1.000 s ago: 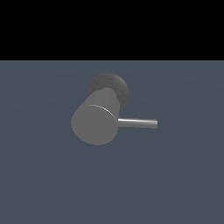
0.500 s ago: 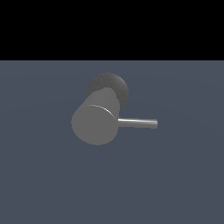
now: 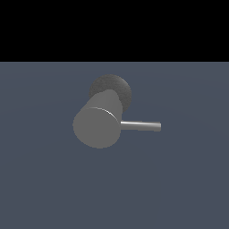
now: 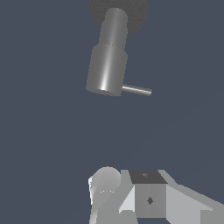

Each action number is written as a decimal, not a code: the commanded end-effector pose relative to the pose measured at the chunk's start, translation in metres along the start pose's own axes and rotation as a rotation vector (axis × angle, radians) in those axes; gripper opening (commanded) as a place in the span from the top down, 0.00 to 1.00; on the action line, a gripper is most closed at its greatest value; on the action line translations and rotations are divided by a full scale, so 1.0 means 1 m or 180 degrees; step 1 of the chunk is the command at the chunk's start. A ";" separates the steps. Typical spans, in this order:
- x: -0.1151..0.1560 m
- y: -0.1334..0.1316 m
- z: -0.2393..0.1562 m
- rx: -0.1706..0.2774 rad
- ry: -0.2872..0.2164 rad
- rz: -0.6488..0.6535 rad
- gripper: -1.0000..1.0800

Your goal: Turn on the faucet by rotating a designated handle.

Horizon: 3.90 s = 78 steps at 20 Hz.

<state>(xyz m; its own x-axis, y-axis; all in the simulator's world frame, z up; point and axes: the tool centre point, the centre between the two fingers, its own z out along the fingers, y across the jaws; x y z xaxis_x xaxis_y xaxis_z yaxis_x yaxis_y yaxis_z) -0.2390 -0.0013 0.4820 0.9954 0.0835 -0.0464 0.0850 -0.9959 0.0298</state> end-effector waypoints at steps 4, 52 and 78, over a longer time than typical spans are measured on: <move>0.002 0.007 -0.006 0.0026 0.0071 -0.0020 1.00; 0.024 0.025 -0.054 0.3586 0.1234 -0.0027 1.00; 0.085 0.157 -0.023 0.6511 0.2124 0.1394 1.00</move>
<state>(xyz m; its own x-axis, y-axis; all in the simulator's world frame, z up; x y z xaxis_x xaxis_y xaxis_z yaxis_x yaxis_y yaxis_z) -0.1450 -0.1409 0.5132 0.8506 -0.5251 -0.0272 0.2115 0.3890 -0.8966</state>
